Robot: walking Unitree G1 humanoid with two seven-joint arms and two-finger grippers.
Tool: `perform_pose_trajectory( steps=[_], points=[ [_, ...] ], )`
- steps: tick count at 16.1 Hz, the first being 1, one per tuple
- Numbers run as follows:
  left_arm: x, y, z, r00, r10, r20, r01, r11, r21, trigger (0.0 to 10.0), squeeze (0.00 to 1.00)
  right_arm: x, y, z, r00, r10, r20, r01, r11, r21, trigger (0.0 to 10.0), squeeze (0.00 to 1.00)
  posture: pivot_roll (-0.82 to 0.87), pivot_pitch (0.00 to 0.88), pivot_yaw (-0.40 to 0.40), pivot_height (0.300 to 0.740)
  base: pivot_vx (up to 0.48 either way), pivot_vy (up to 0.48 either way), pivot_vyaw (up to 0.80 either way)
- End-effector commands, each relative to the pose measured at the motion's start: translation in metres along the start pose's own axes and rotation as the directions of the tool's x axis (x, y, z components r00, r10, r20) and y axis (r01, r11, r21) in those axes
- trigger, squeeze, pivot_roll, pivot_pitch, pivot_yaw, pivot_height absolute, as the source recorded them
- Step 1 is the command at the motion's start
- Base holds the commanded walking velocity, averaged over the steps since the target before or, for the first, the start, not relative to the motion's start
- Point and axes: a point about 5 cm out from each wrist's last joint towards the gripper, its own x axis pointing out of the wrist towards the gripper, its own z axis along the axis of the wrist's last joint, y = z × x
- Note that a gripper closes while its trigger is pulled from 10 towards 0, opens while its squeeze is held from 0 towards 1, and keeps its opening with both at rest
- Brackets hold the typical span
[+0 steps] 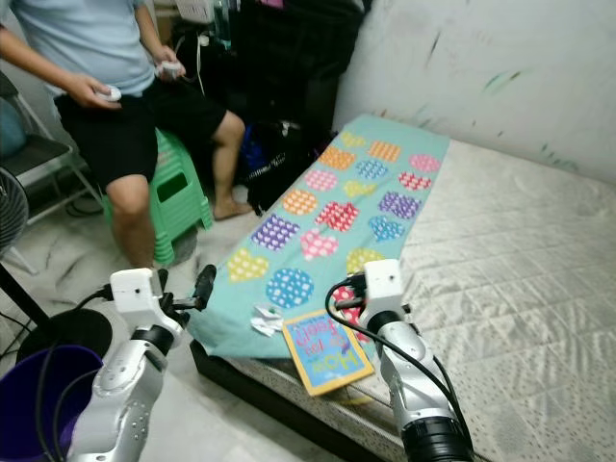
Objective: Clean up the room
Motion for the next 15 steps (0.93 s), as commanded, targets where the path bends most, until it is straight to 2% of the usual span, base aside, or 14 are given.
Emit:
perform_pose_trajectory(
  steps=[1,3,5,6,7,8,9,10,11,12,14,15],
  points=[
    [0.004,0.000,0.002,1.000,0.008,0.008,-0.008,1.000,0.014,10.0,0.00,0.000,0.003,0.002,0.998,0.052,-0.024,-0.052,0.999,-0.007,10.0,0.00,-0.08,0.000,-0.084,0.740,0.000,0.000,0.00],
    [0.005,0.008,0.004,0.998,0.061,0.011,-0.061,0.998,0.019,10.0,0.00,-0.001,0.006,-0.004,0.984,0.138,-0.109,-0.142,0.989,-0.035,10.0,0.00,-0.05,0.000,-0.127,0.740,0.000,0.000,0.00],
    [-0.001,0.023,-0.003,0.991,0.130,-0.031,-0.128,0.990,0.055,10.0,0.00,0.002,0.003,0.001,0.978,0.168,-0.127,-0.180,0.980,-0.089,10.0,0.00,-0.02,0.000,-0.154,0.740,0.000,0.000,0.00],
    [-0.007,0.033,0.000,0.986,0.164,-0.006,-0.161,0.974,0.161,10.0,0.00,0.006,-0.001,0.009,0.984,0.147,-0.101,-0.159,0.981,-0.115,10.0,0.00,-0.01,0.000,-0.156,0.740,0.000,0.000,0.00],
    [-0.010,0.036,0.005,0.986,0.167,0.023,-0.168,0.963,0.211,10.0,0.00,0.008,-0.004,0.014,0.990,0.122,-0.070,-0.130,0.984,-0.125,10.0,0.00,-0.01,0.000,-0.155,0.740,0.000,0.000,0.00],
    [-0.024,0.052,0.018,0.959,0.263,0.110,-0.266,0.964,0.017,10.0,0.00,0.013,-0.012,0.034,0.997,0.016,0.073,-0.009,0.996,-0.084,10.0,0.00,-0.01,0.000,-0.129,0.740,0.000,0.000,0.00],
    [-0.025,0.053,0.017,0.958,0.267,0.102,-0.265,0.964,-0.029,10.0,0.00,0.014,-0.012,0.037,0.996,0.005,0.091,0.002,0.998,-0.070,10.0,0.00,-0.01,0.000,-0.121,0.740,0.000,0.000,0.00],
    [-0.024,0.051,0.012,0.962,0.266,0.054,-0.253,0.952,-0.174,10.0,0.00,0.014,-0.012,0.038,0.994,-0.010,0.107,0.016,0.999,-0.050,10.0,0.00,-0.02,0.000,-0.106,0.740,0.000,0.000,0.00],
    [-0.021,0.047,0.006,0.970,0.243,-0.011,-0.233,0.914,-0.331,10.0,0.00,0.013,-0.009,0.041,0.990,-0.025,0.137,0.028,0.999,-0.022,10.0,0.00,-0.03,0.000,-0.081,0.740,0.000,0.000,0.00],
    [-0.019,0.045,0.007,0.974,0.224,-0.010,-0.214,0.915,-0.343,10.0,0.00,0.013,-0.008,0.042,0.989,-0.028,0.142,0.032,0.999,-0.020,10.0,0.00,-0.04,0.000,-0.071,0.740,0.000,0.000,0.00],
    [-0.007,0.022,0.006,0.995,0.095,-0.023,-0.097,0.923,-0.373,10.0,0.00,0.010,-0.014,0.044,0.980,-0.084,0.179,0.085,0.996,0.003,10.0,0.00,-0.07,0.000,-0.039,0.740,0.000,0.000,0.00],
    [-0.004,0.020,0.005,0.995,0.090,-0.033,-0.096,0.931,-0.352,10.0,0.00,0.010,-0.016,0.044,0.978,-0.098,0.182,0.099,0.995,0.006,10.0,0.00,-0.08,0.000,-0.029,0.740,0.000,0.000,0.00]
  ],
)
